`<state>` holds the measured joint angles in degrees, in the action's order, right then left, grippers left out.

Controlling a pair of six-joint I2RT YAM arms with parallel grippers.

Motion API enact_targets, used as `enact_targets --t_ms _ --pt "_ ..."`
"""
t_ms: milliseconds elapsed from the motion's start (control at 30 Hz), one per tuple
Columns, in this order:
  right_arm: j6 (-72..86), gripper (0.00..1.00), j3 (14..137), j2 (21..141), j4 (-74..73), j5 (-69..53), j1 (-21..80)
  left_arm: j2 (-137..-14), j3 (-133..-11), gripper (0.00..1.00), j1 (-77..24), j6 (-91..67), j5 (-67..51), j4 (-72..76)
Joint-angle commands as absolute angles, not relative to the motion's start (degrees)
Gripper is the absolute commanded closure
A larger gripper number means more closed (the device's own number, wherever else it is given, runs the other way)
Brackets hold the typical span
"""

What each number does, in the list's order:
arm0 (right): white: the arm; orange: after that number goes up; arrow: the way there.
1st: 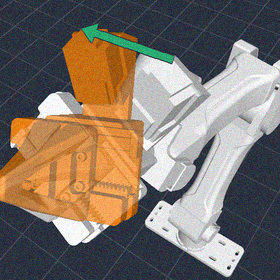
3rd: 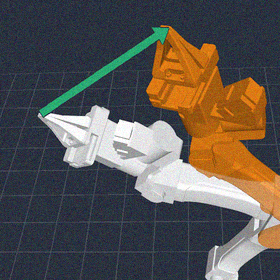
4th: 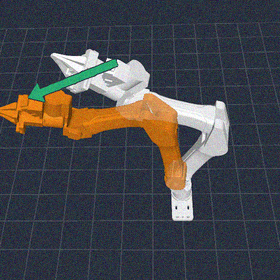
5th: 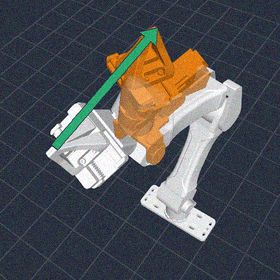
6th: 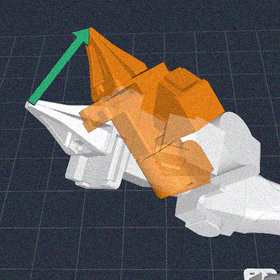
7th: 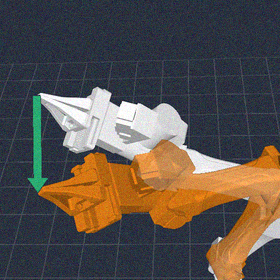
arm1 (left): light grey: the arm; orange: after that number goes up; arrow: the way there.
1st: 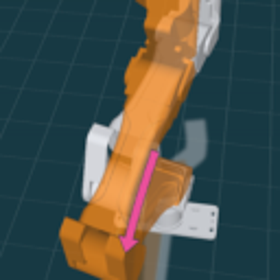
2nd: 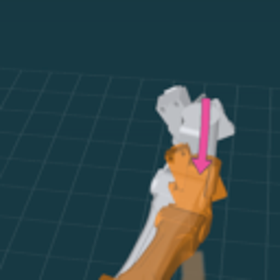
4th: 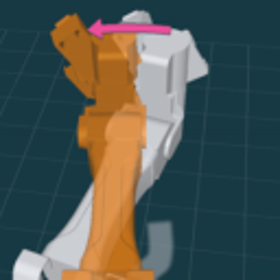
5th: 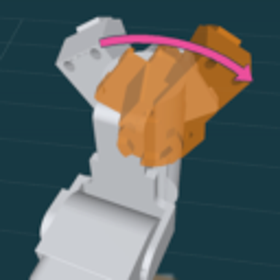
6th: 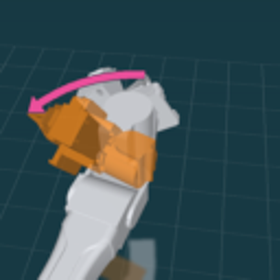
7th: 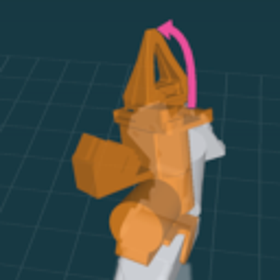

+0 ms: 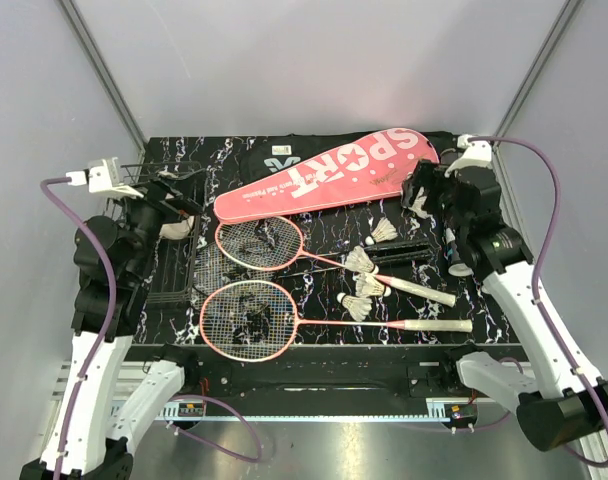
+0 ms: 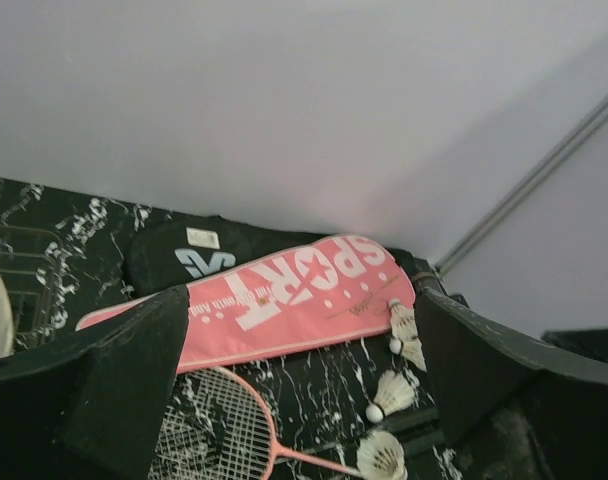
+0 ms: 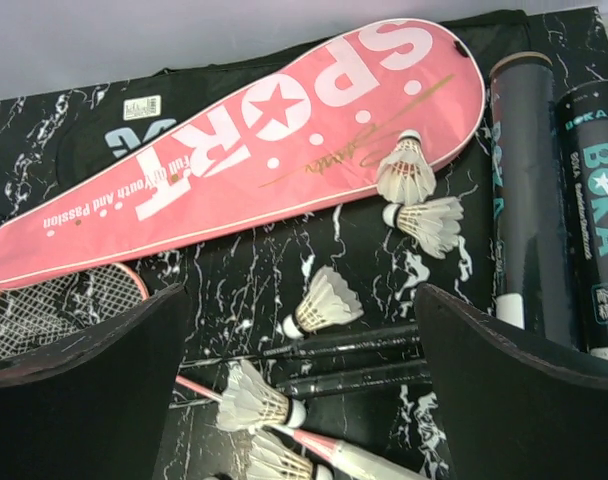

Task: Pack up the badminton gear
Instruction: Pick up the shuttle tube at the center of the board.

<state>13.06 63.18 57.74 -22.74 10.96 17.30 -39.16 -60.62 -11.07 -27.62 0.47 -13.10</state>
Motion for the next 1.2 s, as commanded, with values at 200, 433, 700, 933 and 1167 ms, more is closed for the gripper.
enact_targets --t_ms 200,433,700,933,1167 --pt "12.3 0.00 80.8 78.6 -31.6 14.0 14.5 -48.6 -59.6 0.01 -11.2 -33.5 -21.4 -12.5" --pt "14.2 0.00 86.9 90.6 -35.0 0.2 -2.6 -51.4 -56.7 0.01 -16.4 -32.5 -24.7 -12.4" --pt "9.5 0.10 96.0 105.3 -40.3 1.4 -7.7 -54.6 -53.3 0.01 -21.8 -30.5 -25.6 -10.6" --pt "5.9 0.14 100.9 114.9 -41.1 6.7 -8.5 -55.9 -53.7 0.01 -24.4 -29.6 -25.8 -10.5" --pt "2.6 0.16 101.9 119.5 -39.4 8.9 -8.5 -57.4 -54.1 0.01 -25.3 -29.0 -25.7 -10.5"
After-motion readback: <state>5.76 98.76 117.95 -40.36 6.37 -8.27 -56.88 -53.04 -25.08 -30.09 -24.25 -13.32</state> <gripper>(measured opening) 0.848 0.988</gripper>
